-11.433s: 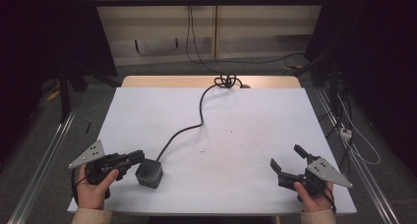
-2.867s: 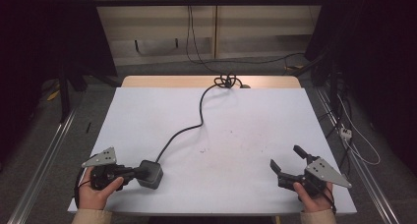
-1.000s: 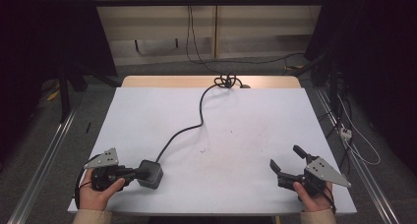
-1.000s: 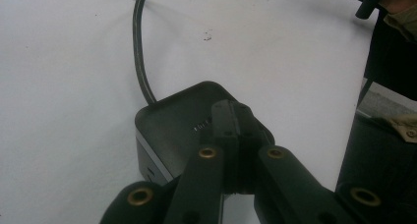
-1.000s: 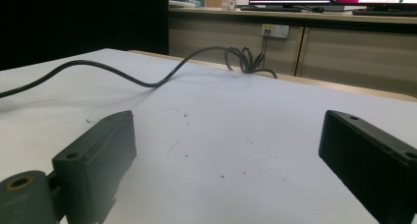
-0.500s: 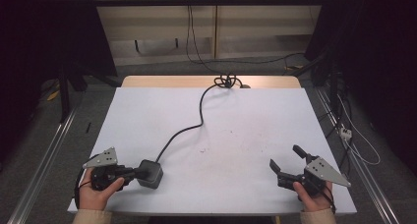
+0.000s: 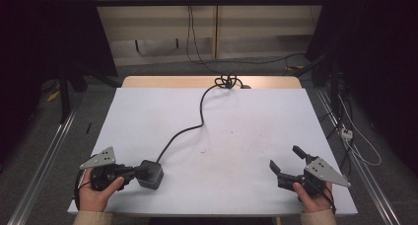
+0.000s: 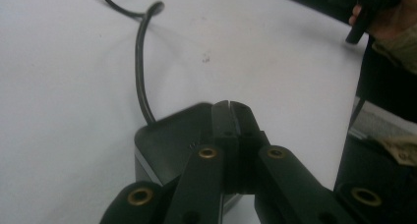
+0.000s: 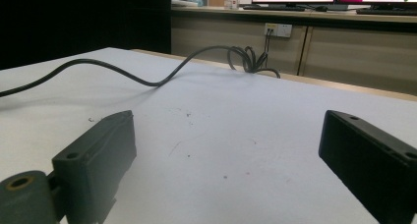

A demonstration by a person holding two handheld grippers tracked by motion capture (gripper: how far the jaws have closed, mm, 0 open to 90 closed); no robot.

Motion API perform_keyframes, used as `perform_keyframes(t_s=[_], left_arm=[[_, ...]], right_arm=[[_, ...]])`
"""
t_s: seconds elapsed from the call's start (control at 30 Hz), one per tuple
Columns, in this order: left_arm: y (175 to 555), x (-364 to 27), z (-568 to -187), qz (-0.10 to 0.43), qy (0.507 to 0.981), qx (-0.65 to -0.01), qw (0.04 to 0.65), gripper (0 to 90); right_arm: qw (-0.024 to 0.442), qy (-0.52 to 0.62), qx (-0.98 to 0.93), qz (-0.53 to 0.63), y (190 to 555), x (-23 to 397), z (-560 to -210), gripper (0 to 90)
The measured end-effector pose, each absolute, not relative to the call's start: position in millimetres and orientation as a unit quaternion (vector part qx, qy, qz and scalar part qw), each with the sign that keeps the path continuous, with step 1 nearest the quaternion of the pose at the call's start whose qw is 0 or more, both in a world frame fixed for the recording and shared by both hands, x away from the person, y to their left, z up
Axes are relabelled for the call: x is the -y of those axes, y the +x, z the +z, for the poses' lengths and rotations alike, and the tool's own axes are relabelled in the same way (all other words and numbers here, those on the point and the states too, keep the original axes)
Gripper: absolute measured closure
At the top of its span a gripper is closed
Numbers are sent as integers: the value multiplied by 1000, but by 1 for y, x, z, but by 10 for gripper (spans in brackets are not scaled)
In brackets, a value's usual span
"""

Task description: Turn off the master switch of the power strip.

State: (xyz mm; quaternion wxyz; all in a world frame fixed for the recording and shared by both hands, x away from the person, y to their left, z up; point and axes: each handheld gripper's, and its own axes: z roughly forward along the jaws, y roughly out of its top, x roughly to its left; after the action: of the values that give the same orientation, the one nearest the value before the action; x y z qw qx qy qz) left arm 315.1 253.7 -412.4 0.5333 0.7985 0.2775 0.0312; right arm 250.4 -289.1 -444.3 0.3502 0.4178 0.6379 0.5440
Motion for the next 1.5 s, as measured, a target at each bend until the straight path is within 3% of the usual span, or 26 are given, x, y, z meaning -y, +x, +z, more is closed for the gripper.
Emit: perform_keyframes(t_s=[0.2, 0.57, 0.93, 1.5], left_arm=[[318, -254, -415, 29, 793, -281, 539, 895], [321, -247, -414, 29, 786, -285, 547, 716], [323, -245, -413, 32, 782, -284, 554, 633], [325, -244, -412, 36, 778, -285, 559, 577]], right_arm=[[348, 419, -639, 544, 251, 288, -444, 65], [350, 418, -639, 544, 250, 289, -444, 65], [349, 416, -640, 543, 250, 289, -444, 65], [350, 417, -639, 544, 250, 289, -444, 65]])
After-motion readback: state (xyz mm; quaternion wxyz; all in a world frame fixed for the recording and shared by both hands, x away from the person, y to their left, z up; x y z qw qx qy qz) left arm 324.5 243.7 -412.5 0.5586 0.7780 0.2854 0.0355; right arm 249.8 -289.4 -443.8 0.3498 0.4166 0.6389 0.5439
